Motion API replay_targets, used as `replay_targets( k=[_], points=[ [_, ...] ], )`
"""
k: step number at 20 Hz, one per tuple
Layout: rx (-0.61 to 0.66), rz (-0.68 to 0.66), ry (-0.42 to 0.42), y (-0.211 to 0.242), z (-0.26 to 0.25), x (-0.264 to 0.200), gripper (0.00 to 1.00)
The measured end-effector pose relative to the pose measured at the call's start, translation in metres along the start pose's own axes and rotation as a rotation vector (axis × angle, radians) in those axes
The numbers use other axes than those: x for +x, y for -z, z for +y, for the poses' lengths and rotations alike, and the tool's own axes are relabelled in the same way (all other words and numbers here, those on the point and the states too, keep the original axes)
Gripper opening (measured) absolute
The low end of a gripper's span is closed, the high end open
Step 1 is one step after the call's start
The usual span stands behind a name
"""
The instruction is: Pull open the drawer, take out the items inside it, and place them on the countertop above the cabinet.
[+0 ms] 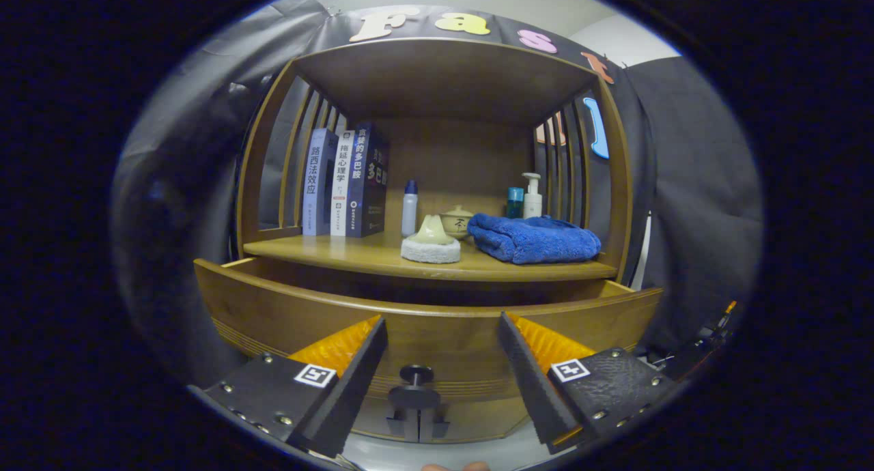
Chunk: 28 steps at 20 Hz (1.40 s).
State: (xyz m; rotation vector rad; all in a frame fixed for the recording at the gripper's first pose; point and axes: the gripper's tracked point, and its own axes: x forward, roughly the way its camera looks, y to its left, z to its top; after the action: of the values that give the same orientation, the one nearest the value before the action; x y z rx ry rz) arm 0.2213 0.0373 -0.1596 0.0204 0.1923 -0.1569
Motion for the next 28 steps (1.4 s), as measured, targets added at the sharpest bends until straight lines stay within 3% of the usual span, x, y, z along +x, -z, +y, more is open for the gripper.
replay_targets(
  k=[12, 20, 23, 28],
  points=[
    [-0.001, 0.035, 0.007, -0.004, 0.006, 0.066, 0.99],
    [0.004, 0.017, 0.003, -0.008, 0.005, 0.064, 0.98],
    [0.015, -0.102, -0.036, -0.055, -0.013, 0.047, 0.98],
    [-0.085, -0.27, -0.022, -0.127, -0.099, 0.015, 0.98]
  ],
)
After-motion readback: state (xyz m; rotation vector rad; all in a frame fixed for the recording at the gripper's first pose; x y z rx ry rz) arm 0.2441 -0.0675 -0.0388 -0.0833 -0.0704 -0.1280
